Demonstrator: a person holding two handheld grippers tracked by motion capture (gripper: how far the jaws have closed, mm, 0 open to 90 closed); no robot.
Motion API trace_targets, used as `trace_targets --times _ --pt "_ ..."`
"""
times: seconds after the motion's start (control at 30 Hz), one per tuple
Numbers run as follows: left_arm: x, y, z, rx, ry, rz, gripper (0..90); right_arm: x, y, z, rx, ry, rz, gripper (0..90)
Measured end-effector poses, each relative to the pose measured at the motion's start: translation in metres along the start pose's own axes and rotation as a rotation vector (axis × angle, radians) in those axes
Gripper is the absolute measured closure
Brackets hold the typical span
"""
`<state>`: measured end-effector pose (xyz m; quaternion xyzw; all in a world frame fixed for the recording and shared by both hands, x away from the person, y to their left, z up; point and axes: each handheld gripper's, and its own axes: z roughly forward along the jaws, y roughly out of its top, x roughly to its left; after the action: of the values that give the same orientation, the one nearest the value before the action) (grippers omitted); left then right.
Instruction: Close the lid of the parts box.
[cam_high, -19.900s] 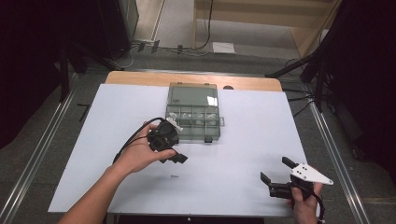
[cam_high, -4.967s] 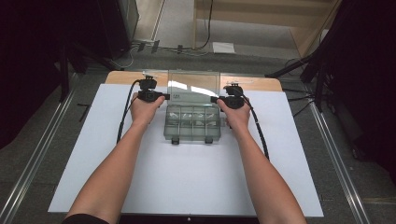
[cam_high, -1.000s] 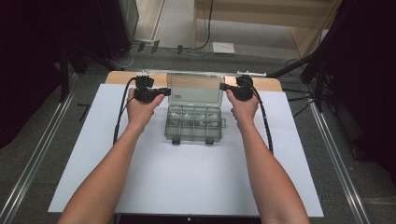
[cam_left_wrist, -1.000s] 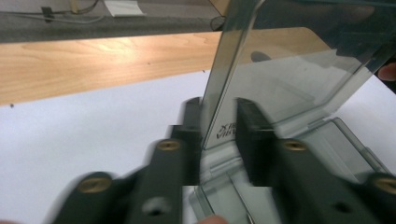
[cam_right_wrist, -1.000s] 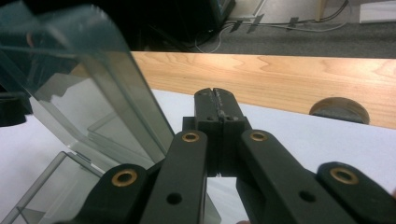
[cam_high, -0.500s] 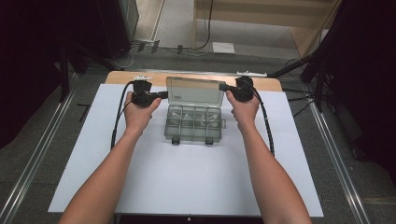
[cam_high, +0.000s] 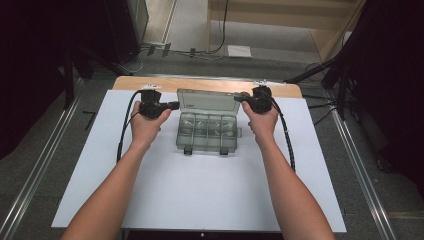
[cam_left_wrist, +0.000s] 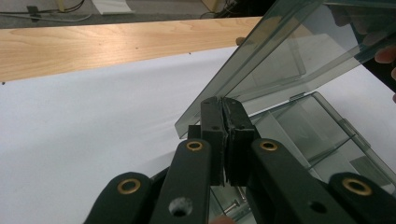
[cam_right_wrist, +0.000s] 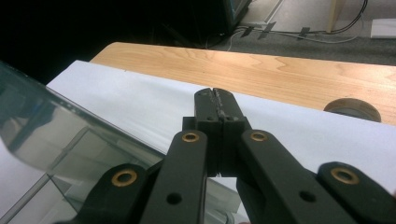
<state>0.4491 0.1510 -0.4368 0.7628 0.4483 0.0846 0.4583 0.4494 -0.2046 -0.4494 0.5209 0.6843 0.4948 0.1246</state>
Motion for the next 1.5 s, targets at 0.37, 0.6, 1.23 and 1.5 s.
trace_targets --times 0.37,0.6,1.23,1.5 --pt "-0.001 -0.010 -0.006 0.010 -0.029 0.010 88.5 0.006 -0.010 -0.008 0.008 0.005 -0.034 90.0" --pt "-0.001 -0.021 -0.008 0.026 -0.049 0.023 90.0 0.010 -0.017 -0.011 0.010 0.010 -0.043 90.0" --pt "-0.007 -0.046 -0.016 0.035 -0.073 0.051 90.0 0.019 -0.044 -0.019 0.024 0.034 -0.087 90.0" --pt "-0.006 -0.058 -0.021 0.051 -0.052 0.058 90.0 0.023 -0.057 -0.019 0.040 0.040 -0.097 90.0"
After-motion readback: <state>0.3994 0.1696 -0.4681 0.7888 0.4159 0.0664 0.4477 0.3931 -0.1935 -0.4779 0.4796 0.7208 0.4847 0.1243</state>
